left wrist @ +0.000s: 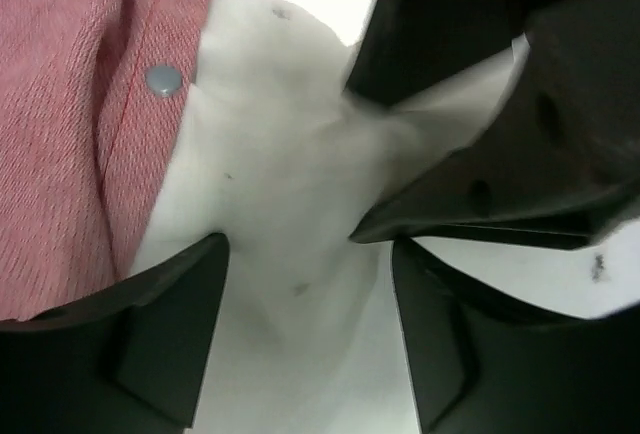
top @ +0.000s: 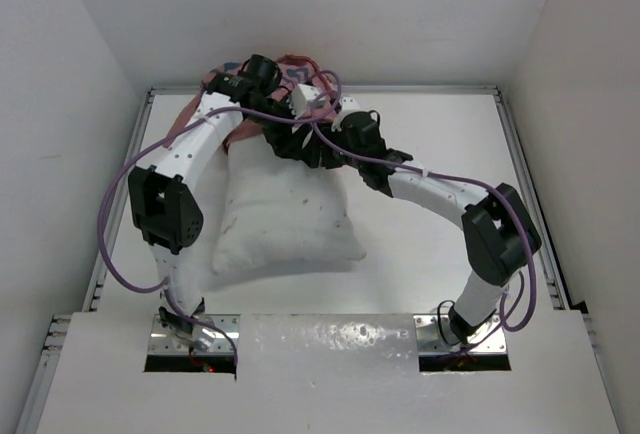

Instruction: Put the pillow into the pillowcase

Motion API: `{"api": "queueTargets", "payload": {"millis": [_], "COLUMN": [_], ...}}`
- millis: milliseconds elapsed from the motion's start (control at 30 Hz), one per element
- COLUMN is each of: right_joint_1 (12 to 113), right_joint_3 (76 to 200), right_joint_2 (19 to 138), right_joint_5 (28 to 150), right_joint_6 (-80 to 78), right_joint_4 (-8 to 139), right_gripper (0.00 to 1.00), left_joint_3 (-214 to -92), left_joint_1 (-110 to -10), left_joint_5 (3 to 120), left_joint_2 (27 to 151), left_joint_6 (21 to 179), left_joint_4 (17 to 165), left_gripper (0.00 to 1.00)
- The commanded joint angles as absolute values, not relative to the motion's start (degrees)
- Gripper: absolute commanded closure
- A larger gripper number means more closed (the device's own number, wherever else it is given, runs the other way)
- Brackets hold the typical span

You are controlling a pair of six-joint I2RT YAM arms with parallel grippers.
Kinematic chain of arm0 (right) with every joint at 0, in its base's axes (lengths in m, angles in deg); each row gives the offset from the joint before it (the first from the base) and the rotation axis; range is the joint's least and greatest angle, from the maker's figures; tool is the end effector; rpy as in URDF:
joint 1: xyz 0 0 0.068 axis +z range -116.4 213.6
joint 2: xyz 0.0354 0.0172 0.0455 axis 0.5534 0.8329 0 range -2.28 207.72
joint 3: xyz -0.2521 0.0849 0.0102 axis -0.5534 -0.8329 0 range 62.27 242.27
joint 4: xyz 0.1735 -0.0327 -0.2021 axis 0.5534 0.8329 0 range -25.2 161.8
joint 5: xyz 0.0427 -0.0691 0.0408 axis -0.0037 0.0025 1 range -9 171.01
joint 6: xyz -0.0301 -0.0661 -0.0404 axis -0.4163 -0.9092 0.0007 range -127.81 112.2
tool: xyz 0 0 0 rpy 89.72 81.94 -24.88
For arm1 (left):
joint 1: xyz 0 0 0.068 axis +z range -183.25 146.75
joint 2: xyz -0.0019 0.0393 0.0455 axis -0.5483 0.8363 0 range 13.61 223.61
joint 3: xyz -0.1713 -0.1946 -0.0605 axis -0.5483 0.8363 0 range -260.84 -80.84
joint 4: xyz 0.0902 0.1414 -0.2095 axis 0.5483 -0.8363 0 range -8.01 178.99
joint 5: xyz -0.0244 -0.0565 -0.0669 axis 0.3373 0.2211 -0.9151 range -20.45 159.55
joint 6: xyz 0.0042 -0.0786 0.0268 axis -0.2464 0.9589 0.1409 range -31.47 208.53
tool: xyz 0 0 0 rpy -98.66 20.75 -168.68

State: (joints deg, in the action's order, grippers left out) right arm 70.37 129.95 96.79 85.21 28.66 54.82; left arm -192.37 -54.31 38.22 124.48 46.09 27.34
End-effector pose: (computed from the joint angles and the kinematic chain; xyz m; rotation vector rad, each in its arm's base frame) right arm 0.3521 0.2697 0.2338 -0.0570 2.0561 0.8972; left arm 0.3870 -0.1894 0.2977 1.4654 2.0242 -0.5673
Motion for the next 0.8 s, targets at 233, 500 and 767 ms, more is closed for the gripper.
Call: {"api": "queueTargets", "payload": {"millis": [233,500,767], "right_joint_1": [67.28,56.02,55.39], "right_joint_3": [142.59,135.15,143.03], "right_joint_2": [89.92,84.12,98.34], "right_joint_5": [99.01,95.60,97.61], "right_joint_6": [11.46,10.21,7.57], "right_joint_4": [81.12,78.54,69.47], "right_gripper": [0.26,0.87,0.22], "left_joint_3": [-197.55,-189.95,-168.13], "left_joint_1": [-53.29,-64.75,-74.20], "left_joint_5": [44.32,48.87,56.36], "left_joint_2": [118.82,111.81,105.20], "left_joint_6": [41.61,28.69,29.56], "left_joint_4": [23.16,13.66,24.99], "left_gripper": [0.28,0.22,0.00]}}
